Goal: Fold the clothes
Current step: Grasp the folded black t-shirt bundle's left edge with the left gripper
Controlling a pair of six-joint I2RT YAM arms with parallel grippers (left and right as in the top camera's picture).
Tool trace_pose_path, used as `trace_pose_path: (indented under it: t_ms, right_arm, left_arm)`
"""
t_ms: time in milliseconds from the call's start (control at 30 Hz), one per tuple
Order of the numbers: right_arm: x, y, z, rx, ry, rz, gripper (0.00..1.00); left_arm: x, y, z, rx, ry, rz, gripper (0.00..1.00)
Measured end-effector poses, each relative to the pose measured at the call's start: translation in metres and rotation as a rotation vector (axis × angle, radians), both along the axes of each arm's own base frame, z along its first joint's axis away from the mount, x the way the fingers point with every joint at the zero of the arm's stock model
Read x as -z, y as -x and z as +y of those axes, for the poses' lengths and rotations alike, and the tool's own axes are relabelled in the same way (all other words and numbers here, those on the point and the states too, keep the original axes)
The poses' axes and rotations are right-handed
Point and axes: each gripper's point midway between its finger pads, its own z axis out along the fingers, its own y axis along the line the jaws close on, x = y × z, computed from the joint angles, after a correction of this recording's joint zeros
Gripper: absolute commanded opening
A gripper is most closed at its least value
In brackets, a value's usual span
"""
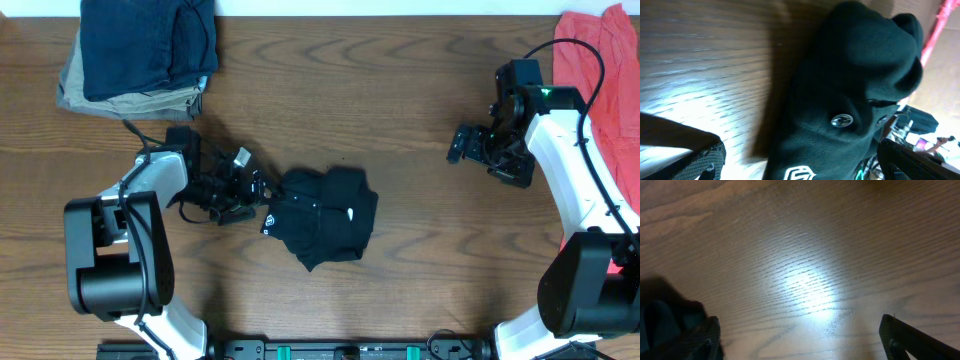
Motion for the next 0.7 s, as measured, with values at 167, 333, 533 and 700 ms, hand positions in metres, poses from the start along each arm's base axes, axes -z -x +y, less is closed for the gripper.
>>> trace_pose_path:
  t_ms: [167,333,533,700]
  right_arm:
    - [0.000,0.000,0.000,0.000,0.000,0.000,0.99]
    - [0.000,0.000,0.000,0.000,0.000,0.000,0.99]
    - [0.000,0.000,0.000,0.000,0.000,0.000,0.99]
    - [0.000,0.000,0.000,0.000,0.000,0.000,0.99]
  left_arm:
    - [-0.002,0.001,-0.020,0.043,0.093,-0.003,0.98]
    - [-0.003,-0.001,-0.043,0.102,0.159,-0.046,0.98]
    - [-0.004,-0.010,-0.055,0.124,0.170,-0.104,0.90]
    - [0.004,-0.015,-0.053,0.120,0.143,-0.115,0.59]
